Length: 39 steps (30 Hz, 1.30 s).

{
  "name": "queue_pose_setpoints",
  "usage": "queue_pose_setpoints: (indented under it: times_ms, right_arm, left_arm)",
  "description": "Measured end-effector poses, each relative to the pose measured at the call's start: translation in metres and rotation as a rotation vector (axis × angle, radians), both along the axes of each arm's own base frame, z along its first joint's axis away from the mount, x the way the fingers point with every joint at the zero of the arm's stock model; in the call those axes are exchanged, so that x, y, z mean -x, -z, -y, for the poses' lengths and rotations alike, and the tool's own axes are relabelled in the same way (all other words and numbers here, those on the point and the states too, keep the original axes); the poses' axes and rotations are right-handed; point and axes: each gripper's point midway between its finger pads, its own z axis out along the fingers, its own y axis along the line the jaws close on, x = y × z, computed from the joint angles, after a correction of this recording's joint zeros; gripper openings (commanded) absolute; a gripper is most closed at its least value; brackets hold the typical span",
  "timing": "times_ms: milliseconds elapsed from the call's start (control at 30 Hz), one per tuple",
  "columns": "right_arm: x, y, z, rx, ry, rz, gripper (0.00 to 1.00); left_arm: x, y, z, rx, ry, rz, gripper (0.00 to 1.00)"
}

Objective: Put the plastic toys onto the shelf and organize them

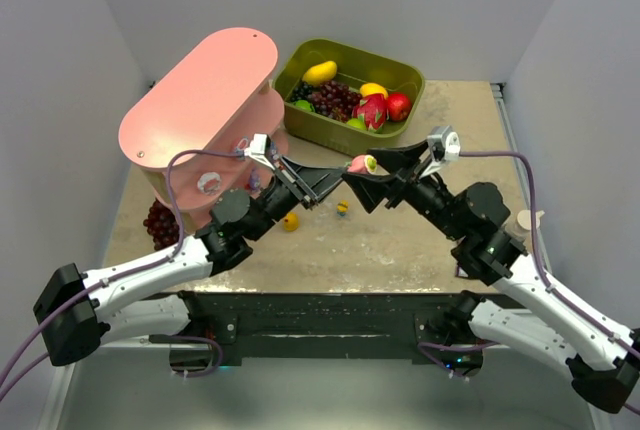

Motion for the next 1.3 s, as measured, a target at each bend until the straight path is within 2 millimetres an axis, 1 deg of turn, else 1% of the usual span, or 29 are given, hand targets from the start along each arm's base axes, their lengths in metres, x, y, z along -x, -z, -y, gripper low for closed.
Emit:
queue_pose_setpoints:
  times_ms: [267,400,500,633,833,1067,1300]
  right_arm:
    - [-0.006,0.011,-0.007,0.016,-0.004,-0.039,0.89]
    - [-0.009,0.013,-0.009,0.012,0.0,-0.059,0.9]
    - [-0.011,0.014,-0.007,0.002,0.013,-0.073,0.89]
    - [-0.013,0.014,-0.006,-0.017,0.024,-0.094,0.84]
    - [-0.018,0.015,-0.005,-0.04,0.05,-0.13,0.83]
    - [-0.024,0.018,-0.01,-0.048,0.055,-0.165,0.84]
    - [-0.028,0.023,-0.012,-0.048,0.066,-0.187,0.81]
  left_arm:
    - [-0.005,0.009,-0.004,-0.003,-0.035,-0.014,0.0]
    - [-0.008,0.009,-0.007,0.003,-0.056,-0.017,0.0]
    - [-0.009,0.008,-0.009,0.009,-0.069,-0.017,0.0]
    - [-0.012,0.009,-0.011,0.014,-0.087,-0.02,0.0]
    - [-0.016,0.008,-0.015,0.025,-0.116,-0.022,0.0]
    - [-0.021,0.009,-0.019,0.031,-0.154,-0.031,0.0]
    - [-0.026,0.013,-0.021,0.027,-0.18,-0.039,0.0]
